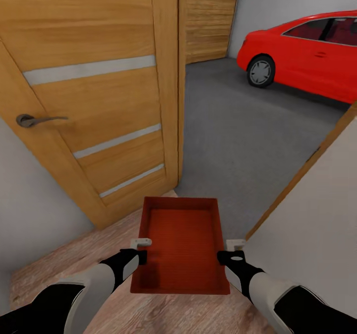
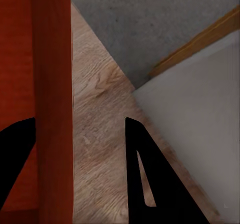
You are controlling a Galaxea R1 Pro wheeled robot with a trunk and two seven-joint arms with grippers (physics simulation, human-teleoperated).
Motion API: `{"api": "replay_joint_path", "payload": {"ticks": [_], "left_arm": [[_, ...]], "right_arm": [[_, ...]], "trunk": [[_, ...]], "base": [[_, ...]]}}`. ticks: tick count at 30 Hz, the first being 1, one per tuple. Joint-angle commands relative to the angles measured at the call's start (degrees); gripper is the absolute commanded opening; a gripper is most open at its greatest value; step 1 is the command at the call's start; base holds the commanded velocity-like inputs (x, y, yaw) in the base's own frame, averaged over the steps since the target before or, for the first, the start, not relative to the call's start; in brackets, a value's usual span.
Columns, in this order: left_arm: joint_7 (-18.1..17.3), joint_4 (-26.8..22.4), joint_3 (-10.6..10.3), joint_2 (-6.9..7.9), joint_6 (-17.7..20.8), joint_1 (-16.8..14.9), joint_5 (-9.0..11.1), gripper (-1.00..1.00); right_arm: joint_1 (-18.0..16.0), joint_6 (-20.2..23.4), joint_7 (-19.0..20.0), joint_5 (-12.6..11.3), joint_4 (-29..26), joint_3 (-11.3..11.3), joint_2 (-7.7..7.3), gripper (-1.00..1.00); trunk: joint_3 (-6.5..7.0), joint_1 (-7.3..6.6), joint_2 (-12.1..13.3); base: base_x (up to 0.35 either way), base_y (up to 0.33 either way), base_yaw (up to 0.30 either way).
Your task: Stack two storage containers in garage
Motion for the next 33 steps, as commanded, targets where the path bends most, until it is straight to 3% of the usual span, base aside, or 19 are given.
{"api": "replay_joint_path", "payload": {"ticks": [1, 21, 33], "left_arm": [[0.3, -0.1, -0.6, 0.0, 0.3, 0.0, 0.2, -1.0], [0.3, -0.1, -0.6, 0.01, 0.2, 0.0, 0.2, -1.0], [0.3, -0.1, -0.6, -0.03, -0.1, 0.0, 0.2, -1.0]], "right_arm": [[-0.1, -0.2, -0.2, -0.7, 0.1, 0.4, 0.02, -1.0], [-0.1, -0.2, -0.2, -0.7, -0.1, 0.4, -0.03, -1.0], [-0.1, -0.3, -0.5, -0.7, -0.1, 0.4, 0.15, -1.0]], "trunk": [[-0.04, 0.0, 0.0], [-0.03, 0.0, 0.0], [0.0, 0.0, 0.0]], "base": [[0.0, 0.278, -0.058], [0.0, 0.316, -0.011], [0.0, 0.028, -0.257]]}}
